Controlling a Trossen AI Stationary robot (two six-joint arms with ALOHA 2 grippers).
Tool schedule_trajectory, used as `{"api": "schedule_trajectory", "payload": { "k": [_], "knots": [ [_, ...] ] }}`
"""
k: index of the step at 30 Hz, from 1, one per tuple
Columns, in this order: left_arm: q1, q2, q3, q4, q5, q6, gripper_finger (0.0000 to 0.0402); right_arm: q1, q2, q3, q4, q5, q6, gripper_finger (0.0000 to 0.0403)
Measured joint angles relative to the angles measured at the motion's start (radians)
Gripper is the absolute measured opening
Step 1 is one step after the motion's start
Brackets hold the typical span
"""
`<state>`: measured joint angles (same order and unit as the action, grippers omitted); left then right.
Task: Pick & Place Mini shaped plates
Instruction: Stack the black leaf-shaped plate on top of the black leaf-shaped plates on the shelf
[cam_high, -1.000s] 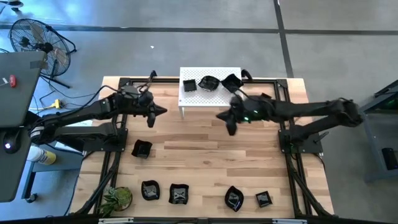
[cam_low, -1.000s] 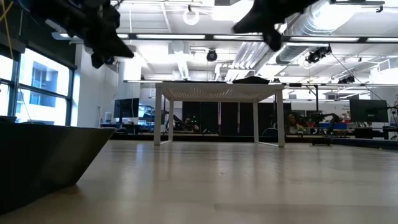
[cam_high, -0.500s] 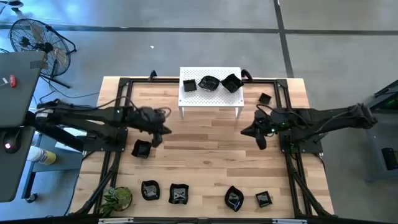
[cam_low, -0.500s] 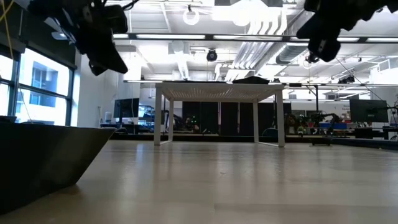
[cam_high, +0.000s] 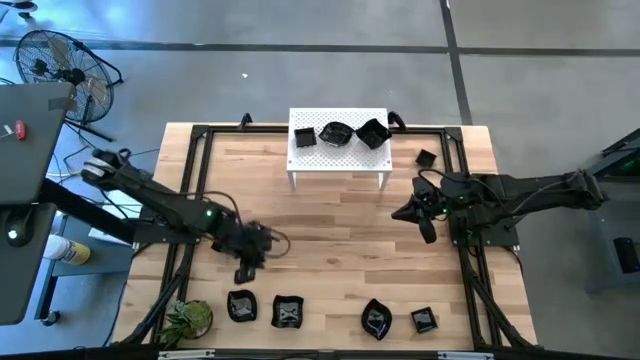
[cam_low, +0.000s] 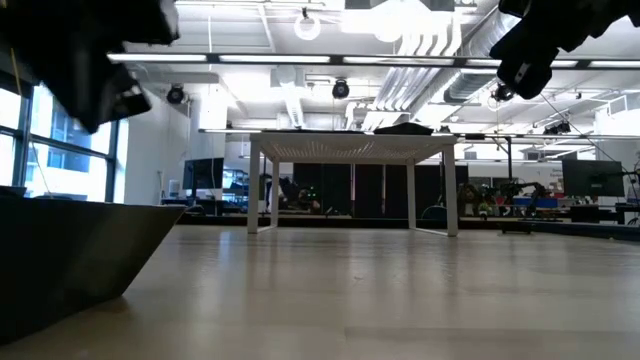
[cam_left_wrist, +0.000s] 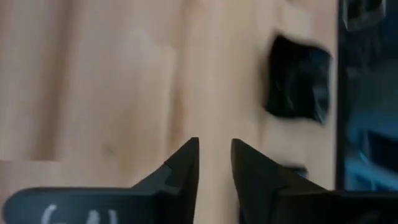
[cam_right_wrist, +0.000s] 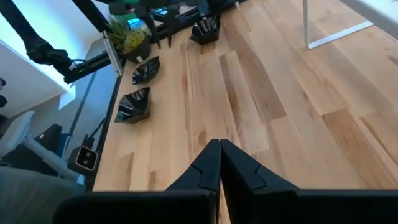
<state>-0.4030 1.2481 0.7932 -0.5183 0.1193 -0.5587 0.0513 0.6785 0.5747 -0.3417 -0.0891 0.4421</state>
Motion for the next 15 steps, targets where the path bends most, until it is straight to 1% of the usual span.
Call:
{"api": "schedule_trajectory", "payload": {
  "k": [2,5,15],
  "knots": [
    [-0.027,0.032,0.001,0.004,0.05,0.0,0.0101,0.0,0.0,0.0,0.001,0.0,-0.005,0.0003],
    [-0.065,0.075,0.001,0.005,0.091,0.001,0.0103,0.0,0.0,0.0,0.001,0.0,-0.008,0.0002],
    [-0.145,0.206,0.001,0.061,0.118,0.013,0.0104,0.0,0.0,0.0,0.001,0.001,-0.008,0.0002]
  ]
}}
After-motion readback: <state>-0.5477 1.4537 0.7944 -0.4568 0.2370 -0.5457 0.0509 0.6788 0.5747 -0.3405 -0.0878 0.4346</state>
